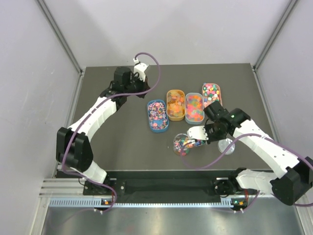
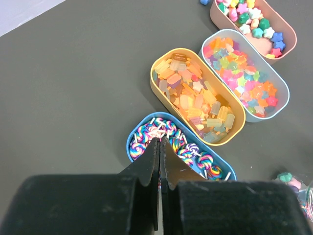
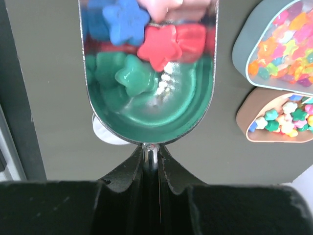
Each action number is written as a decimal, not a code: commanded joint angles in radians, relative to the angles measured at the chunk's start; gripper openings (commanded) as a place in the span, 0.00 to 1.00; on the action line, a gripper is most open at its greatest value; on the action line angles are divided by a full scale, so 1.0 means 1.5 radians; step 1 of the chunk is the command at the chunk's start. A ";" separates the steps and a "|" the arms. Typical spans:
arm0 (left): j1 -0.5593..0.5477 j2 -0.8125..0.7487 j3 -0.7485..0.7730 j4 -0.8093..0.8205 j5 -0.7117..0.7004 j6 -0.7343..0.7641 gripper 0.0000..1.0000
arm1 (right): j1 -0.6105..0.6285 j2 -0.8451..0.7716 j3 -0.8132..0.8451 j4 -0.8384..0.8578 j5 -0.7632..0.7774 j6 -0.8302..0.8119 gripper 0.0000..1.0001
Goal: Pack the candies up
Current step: Place the fake candies in the packing bottle, then move the storage box to the center of the board.
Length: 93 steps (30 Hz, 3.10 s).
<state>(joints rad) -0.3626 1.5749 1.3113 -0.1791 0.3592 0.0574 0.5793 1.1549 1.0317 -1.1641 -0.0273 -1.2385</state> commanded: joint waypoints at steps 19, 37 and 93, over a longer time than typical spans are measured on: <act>0.031 -0.090 -0.113 0.161 0.059 -0.035 0.00 | 0.091 0.106 0.146 -0.113 0.169 0.044 0.00; 0.029 0.074 0.133 0.127 0.188 -0.059 0.01 | 0.006 0.150 0.277 -0.108 0.208 0.232 0.00; 0.006 0.291 0.316 -0.005 0.171 -0.117 0.00 | -0.187 0.513 0.580 -0.156 0.285 0.523 0.00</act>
<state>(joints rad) -0.3641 2.1788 1.8641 -0.1379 0.6083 -0.1780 0.3557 2.0148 1.8835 -1.3426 0.3904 -0.5232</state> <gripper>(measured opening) 0.011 0.109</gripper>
